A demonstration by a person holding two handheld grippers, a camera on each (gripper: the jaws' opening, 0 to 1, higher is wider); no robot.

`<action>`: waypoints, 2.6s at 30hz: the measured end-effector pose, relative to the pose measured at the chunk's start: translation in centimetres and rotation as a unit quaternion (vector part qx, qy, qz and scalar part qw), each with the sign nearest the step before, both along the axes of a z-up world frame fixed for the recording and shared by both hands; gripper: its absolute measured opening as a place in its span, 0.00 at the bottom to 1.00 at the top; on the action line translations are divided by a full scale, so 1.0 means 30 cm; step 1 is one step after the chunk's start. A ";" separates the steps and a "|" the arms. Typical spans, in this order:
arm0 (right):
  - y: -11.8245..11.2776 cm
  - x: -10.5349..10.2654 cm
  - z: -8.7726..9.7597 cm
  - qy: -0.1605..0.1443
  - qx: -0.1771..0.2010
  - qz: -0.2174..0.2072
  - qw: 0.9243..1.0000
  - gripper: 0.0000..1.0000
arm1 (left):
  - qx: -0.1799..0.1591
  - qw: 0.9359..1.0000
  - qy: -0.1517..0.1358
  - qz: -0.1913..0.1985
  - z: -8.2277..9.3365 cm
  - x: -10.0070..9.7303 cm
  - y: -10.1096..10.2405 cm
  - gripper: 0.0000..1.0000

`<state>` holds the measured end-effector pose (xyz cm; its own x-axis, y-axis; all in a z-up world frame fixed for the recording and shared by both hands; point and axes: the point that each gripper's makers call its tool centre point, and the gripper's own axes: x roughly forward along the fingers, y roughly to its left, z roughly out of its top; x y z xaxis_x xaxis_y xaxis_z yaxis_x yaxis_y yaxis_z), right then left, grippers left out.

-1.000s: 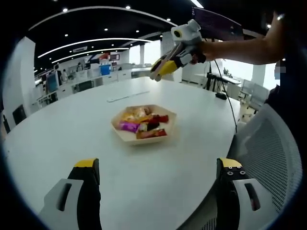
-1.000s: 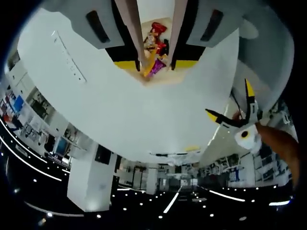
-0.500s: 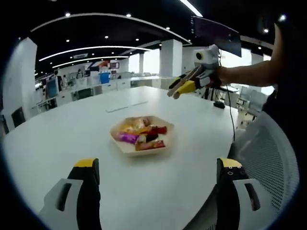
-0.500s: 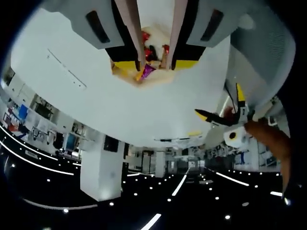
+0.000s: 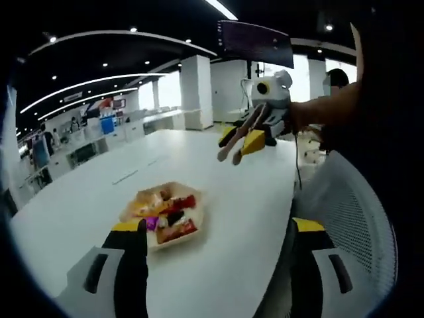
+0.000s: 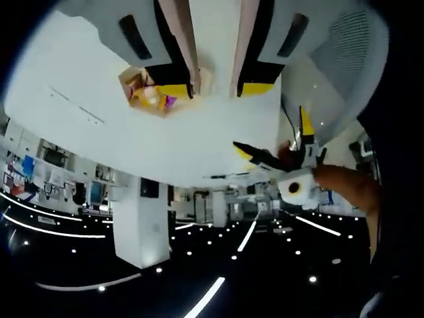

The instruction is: Place the target food into the container with the food tongs after gripping and lifting it, then release it inside without dropping or visibly crushing the food.

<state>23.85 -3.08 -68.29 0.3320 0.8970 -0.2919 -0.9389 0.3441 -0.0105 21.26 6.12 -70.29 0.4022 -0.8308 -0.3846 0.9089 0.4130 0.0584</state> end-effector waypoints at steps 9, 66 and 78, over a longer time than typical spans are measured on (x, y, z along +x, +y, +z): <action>0.016 -0.089 0.026 -0.008 0.014 0.036 0.999 0.26 | 0.029 0.995 0.000 -0.092 0.018 -0.042 -0.149 0.72; -0.005 -0.117 -0.147 0.057 -0.007 0.007 0.998 0.35 | 0.093 0.992 0.017 -0.088 -0.181 0.012 -0.121 0.08; -0.090 -0.120 -0.223 0.084 -0.029 -0.030 0.996 0.35 | 0.138 0.980 -0.020 -0.142 -0.321 -0.008 -0.127 0.08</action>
